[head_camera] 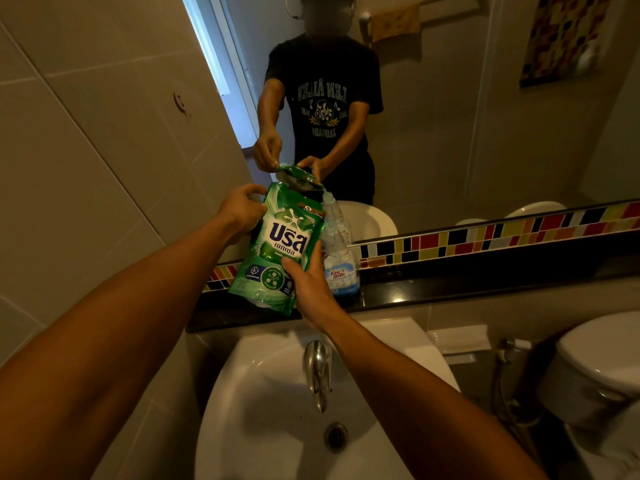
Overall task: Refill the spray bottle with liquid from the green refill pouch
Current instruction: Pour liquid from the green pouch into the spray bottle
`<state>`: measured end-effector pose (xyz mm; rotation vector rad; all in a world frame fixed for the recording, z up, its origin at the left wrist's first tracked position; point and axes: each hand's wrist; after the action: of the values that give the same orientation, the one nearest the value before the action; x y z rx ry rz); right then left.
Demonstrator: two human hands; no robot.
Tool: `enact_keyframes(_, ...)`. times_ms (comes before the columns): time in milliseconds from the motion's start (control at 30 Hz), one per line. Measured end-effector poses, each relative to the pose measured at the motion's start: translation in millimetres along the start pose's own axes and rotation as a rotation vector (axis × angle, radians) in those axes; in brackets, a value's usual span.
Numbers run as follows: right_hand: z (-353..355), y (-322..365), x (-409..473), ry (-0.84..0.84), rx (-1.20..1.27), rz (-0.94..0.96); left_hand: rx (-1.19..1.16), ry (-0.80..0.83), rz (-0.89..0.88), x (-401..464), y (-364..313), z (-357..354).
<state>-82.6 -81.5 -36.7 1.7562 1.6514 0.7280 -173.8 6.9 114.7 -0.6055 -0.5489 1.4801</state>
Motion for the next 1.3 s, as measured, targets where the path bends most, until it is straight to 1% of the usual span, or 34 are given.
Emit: enact_keyframes(1300, -13, 1, -6, 0.010, 0.099, 0.039, 0.068, 0.003, -0.024, -10, -12, 14)
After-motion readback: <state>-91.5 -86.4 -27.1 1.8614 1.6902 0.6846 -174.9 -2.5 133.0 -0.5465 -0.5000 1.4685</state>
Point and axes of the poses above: each hand's wrist, its own x-axis towards the middle knuckle, its own z-axis out of the back of the hand, y = z × x, and after that the axes turned 12 degrees about x, right-handed
